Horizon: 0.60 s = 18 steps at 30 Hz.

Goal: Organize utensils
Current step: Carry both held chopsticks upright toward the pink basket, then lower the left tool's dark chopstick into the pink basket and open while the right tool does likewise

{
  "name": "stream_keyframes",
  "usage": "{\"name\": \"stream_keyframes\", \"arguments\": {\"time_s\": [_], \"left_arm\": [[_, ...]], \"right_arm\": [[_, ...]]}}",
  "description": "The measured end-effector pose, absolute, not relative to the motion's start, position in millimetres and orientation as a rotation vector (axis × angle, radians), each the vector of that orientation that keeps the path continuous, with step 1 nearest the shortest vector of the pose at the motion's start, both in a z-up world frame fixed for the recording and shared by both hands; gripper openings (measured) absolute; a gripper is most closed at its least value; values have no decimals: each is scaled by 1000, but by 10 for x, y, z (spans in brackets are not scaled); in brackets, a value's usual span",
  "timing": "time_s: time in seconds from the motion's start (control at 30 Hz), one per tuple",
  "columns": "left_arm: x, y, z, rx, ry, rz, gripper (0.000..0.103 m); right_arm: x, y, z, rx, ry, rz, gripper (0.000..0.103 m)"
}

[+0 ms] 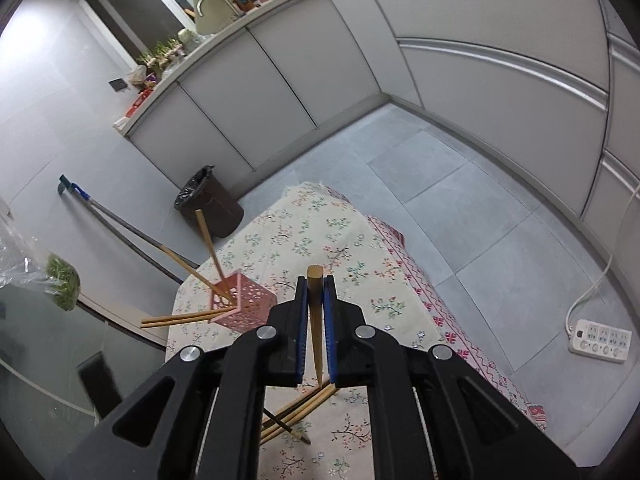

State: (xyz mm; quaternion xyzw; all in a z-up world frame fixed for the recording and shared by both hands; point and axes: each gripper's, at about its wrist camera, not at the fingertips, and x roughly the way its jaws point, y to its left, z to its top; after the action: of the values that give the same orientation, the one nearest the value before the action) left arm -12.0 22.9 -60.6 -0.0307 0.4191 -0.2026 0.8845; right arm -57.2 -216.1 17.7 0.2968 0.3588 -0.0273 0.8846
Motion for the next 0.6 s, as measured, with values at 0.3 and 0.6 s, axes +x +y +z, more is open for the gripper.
{"name": "stream_keyframes", "arguments": {"time_s": [0.3,0.6], "left_arm": [[-168,579,339,-167,622,-409,3],[465,695,853,-227,487,-329,3]], "right_arm": [[-374,-1992,747,582,648,-38,8],[155,-1888,1242,590,519,14,8]]}}
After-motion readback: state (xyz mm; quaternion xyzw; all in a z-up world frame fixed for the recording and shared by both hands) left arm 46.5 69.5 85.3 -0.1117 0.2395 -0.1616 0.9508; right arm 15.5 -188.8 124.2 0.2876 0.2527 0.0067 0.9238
